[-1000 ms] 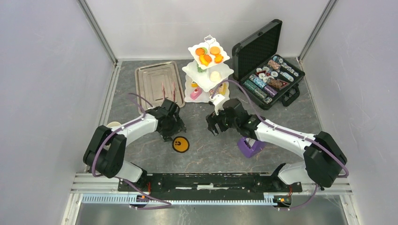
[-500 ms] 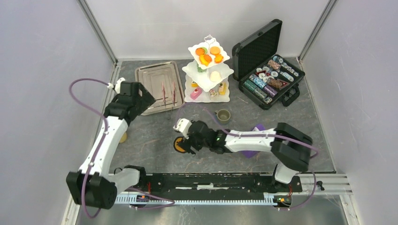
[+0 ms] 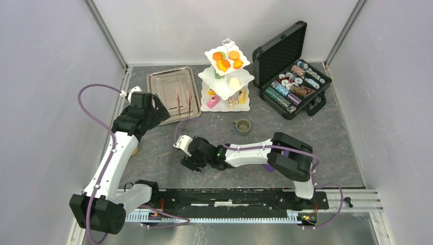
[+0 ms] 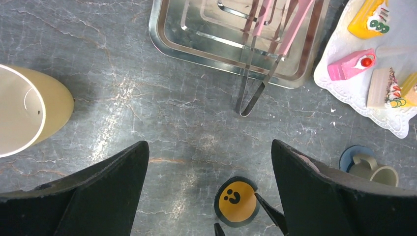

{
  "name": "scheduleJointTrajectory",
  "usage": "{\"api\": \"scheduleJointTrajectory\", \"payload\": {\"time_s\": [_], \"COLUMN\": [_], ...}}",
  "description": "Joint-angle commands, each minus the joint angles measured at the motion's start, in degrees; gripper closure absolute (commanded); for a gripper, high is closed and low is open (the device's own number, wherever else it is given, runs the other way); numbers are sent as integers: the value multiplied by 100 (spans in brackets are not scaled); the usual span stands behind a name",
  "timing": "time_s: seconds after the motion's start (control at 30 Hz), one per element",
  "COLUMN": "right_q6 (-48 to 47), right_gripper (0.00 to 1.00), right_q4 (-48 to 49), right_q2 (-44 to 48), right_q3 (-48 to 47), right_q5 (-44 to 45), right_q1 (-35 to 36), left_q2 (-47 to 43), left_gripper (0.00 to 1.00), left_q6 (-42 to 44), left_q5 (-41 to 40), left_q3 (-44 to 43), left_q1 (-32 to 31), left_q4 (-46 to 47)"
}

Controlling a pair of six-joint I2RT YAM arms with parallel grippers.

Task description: Serve the afternoon tea

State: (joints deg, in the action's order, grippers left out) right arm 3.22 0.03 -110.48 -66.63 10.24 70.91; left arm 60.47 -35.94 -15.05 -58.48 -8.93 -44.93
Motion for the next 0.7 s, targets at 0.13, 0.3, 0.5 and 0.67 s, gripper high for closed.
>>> {"api": "scheduleJointTrajectory", "payload": {"time_s": [0.13, 0.3, 0.5, 0.67], "right_q6": [10, 69, 102, 62], "right_gripper": [17, 24, 26, 26], "right_q4": [-111, 136, 341, 445], "right_q2": [-50, 39, 35, -17], "right_q3": [-35, 142, 170, 172], "right_q5": [680, 632, 702, 640], "right_q1": [-84, -528, -1223, -1755], "left_q2": [-4, 134, 361, 418], "left_gripper": [0, 0, 1, 2], "left_q6": [311, 237, 167, 175], "left_q5": [36, 127, 268, 309], "left_q3": [-94, -150, -275, -346], "left_q1": [-48, -48, -48, -48], "left_q4": [19, 19, 29, 28]}}
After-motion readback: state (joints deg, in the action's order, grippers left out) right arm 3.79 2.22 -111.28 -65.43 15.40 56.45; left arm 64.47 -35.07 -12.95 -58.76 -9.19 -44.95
